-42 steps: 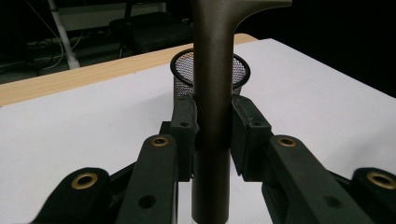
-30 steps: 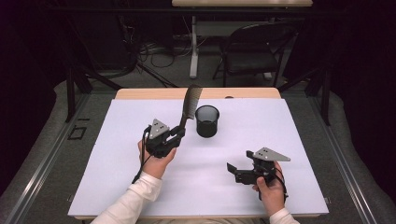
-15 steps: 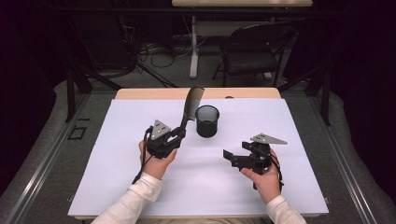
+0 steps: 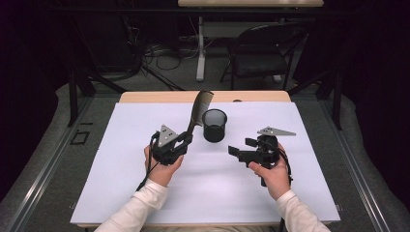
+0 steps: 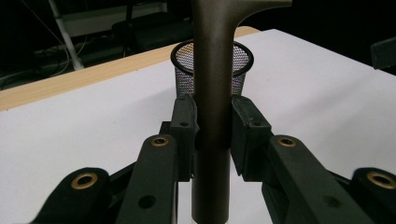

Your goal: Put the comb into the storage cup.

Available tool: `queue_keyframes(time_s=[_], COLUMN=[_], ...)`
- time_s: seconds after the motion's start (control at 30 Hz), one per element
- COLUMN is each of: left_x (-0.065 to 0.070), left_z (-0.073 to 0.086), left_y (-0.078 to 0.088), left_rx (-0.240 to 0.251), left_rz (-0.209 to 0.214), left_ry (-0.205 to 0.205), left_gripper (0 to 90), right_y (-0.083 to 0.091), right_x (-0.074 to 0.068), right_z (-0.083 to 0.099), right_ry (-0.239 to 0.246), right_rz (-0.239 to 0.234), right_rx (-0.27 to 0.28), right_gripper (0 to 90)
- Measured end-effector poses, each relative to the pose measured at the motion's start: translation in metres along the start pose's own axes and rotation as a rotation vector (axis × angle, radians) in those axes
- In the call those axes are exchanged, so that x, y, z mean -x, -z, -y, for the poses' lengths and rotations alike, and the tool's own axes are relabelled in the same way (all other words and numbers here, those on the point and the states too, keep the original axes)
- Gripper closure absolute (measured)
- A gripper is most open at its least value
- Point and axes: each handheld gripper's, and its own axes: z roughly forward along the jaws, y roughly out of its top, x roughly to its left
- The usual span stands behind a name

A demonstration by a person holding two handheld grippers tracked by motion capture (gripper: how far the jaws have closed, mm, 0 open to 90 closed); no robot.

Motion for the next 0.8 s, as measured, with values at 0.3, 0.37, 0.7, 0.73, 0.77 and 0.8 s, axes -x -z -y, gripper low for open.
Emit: queue_keyframes(time_s=[0.3,0.37,0.7,0.73,0.77,0.8], left_x=[0.003,0.004,0.01,0.01,0.011,0.011], left_z=[0.001,0.002,0.005,0.005,0.005,0.005], left_y=[0.0,-0.001,-0.003,-0.003,-0.003,-0.003], left_rx=[-0.006,-0.011,-0.026,-0.027,-0.028,-0.029], left_rz=[-0.006,-0.005,-0.008,-0.008,-0.008,-0.006], left_ry=[-0.034,-0.039,-0.082,-0.084,-0.085,-0.084], left_gripper=[72.6,72.6,72.6,72.6,72.6,72.6], right_y=[-0.002,-0.003,-0.003,-0.003,-0.003,-0.003], right_x=[-0.001,0.0,-0.001,-0.001,-0.002,-0.002], right_z=[-0.018,-0.02,-0.043,-0.045,-0.048,-0.051], right_ry=[-0.003,-0.006,-0.019,-0.015,-0.011,-0.008], right_rz=[-0.041,-0.047,-0.08,-0.081,-0.082,-0.079], right_rx=[-0.003,-0.003,-0.004,-0.004,-0.001,-0.004], right_gripper=[15.2,16.0,22.6,22.7,22.7,22.7])
